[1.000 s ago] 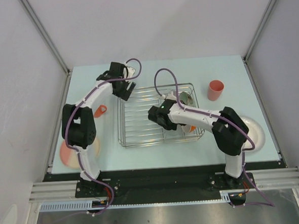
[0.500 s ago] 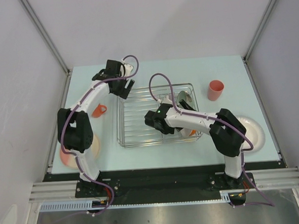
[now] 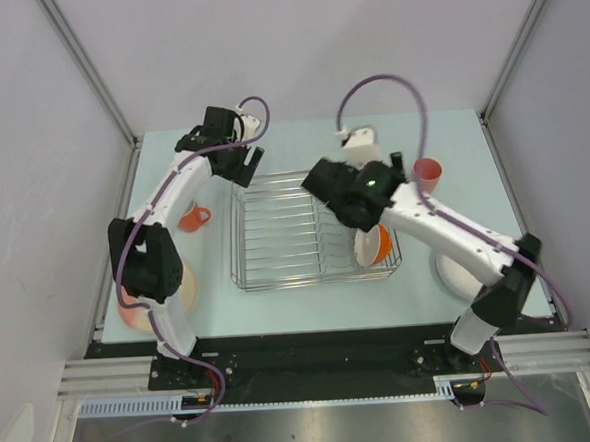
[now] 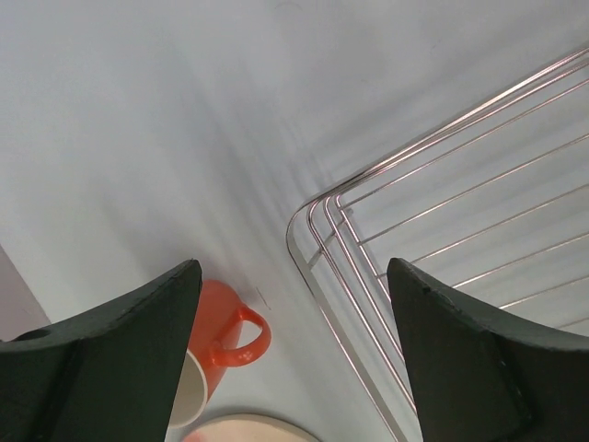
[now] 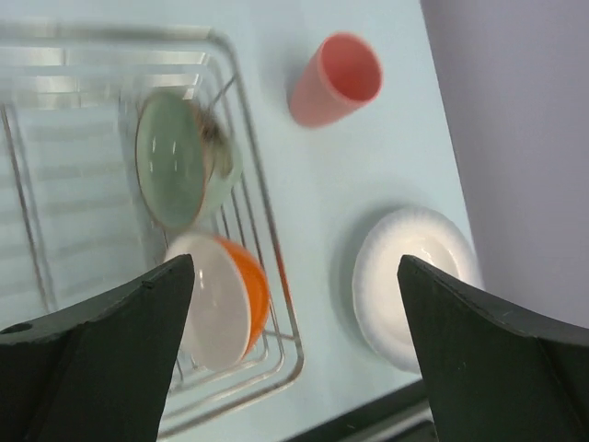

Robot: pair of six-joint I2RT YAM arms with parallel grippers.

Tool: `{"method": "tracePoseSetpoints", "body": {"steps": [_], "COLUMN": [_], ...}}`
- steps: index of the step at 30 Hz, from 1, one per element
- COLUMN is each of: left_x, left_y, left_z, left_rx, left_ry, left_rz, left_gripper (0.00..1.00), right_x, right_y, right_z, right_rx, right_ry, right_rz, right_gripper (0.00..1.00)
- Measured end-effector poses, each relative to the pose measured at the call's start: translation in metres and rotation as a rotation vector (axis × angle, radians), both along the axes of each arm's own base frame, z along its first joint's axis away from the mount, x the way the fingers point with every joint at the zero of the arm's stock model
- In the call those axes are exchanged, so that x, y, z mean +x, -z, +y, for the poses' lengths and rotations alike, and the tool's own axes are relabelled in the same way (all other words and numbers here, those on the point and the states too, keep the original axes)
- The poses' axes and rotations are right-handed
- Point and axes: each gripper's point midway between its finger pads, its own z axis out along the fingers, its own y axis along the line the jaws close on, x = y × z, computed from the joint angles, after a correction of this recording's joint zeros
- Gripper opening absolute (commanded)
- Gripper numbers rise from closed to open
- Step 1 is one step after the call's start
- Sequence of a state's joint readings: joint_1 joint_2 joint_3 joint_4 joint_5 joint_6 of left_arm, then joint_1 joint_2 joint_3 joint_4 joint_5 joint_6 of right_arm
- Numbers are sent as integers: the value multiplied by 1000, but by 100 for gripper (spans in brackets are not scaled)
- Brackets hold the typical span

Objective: Load the mixed dishes into the dish rack

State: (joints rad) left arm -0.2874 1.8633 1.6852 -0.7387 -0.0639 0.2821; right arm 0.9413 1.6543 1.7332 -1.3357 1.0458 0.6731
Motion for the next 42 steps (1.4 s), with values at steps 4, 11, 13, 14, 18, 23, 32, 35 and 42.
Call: {"method": "tracePoseSetpoints", "body": {"steps": [4,11,13,14,18,23,32,35,42], "left_x": [-1,-26,-33,-37,-66,-120,-191,-204,-213], "left_y": [-34,-110,-125,-127,-96,-11,20,27,53], "left_z": [-5,13,35,46,107,145,162,177,187], "left_rx": [-43,-142,-168,-174,-165,-114,-31,-7,-98], "left_ry": [-1,-18,-51,-71,-193,-269,-215,-226,-222], "left_rz": [-42,-165,-200,-206,-143,63,98,98,215], "left_gripper": [95,100,100,100,100,96,94,89,82], "right_x": [22,41,49,51,42,14,-6,-10,-32], "right_y": [-42,-34,-23,-15,25,56,47,51,44], "right_z": [-65,-125,-118,-122,-179,-209,-204,-202,-210], "right_rx": [221,358,380,391,435,483,543,558,602], "right_ry": [178,327,327,348,537,640,595,589,623], "right_rz": [-143,-209,-190,-180,-127,-68,-113,-107,-159], "right_gripper": [100,100,100,100,99,100,100,100,100]}}
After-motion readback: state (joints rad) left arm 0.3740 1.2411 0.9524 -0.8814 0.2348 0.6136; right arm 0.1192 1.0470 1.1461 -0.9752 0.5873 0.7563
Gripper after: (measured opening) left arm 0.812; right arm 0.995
